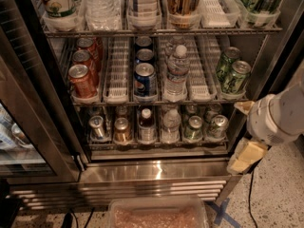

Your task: Pick green can from bottom shelf of fridge

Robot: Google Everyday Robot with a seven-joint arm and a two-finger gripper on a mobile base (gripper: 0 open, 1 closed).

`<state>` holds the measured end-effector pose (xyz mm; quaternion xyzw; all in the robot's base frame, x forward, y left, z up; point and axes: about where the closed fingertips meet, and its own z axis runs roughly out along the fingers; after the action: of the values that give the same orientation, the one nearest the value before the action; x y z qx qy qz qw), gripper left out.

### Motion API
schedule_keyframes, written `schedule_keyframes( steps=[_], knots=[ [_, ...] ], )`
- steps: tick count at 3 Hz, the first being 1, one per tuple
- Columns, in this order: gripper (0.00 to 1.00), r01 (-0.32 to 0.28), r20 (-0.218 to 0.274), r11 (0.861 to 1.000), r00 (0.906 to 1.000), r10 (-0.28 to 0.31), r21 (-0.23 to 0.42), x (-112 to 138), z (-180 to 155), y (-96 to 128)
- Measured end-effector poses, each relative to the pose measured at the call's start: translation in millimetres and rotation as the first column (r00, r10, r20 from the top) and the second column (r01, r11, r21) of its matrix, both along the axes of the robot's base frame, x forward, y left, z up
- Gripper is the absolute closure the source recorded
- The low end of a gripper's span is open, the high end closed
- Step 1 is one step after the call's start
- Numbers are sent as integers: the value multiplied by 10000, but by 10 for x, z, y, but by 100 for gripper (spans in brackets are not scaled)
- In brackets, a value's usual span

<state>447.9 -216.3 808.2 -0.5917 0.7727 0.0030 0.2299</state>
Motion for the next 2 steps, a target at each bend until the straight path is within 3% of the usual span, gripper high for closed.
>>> schedule_keyframes(
  steps=[2],
  knots=[
    [0,227,568,9907,9979,-306,1340,223,-981,28]
  ],
)
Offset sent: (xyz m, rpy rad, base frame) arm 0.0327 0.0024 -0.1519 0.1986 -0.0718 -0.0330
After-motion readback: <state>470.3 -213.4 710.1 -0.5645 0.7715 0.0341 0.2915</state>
